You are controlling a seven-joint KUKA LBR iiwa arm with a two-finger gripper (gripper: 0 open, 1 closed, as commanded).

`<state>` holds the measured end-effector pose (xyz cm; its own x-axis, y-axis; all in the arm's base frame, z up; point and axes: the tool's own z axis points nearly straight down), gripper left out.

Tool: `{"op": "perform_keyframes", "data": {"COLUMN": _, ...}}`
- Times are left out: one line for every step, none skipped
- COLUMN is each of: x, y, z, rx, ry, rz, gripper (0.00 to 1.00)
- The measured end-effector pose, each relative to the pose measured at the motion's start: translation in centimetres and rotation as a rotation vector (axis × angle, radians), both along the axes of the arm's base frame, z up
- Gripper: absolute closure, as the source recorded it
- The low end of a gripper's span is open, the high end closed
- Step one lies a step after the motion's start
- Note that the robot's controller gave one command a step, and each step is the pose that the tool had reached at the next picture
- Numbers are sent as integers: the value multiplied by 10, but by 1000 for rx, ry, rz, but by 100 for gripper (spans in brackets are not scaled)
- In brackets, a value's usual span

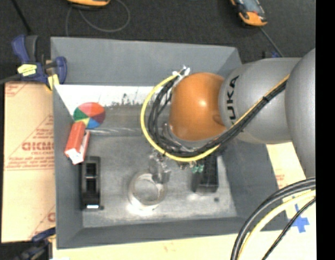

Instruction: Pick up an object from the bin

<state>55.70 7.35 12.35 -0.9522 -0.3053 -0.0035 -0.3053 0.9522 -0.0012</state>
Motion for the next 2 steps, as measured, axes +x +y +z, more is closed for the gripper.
{"op": "perform_keyframes", "data": {"x": -1, "y": 1, "z": 0, "rx": 2, "ry": 1, "rz": -2, "gripper": 0}}
{"op": "perform_keyframes", "data": {"x": -1, "y": 1, "z": 0, "rx": 2, "ry": 2, "rz": -2, "gripper": 0}}
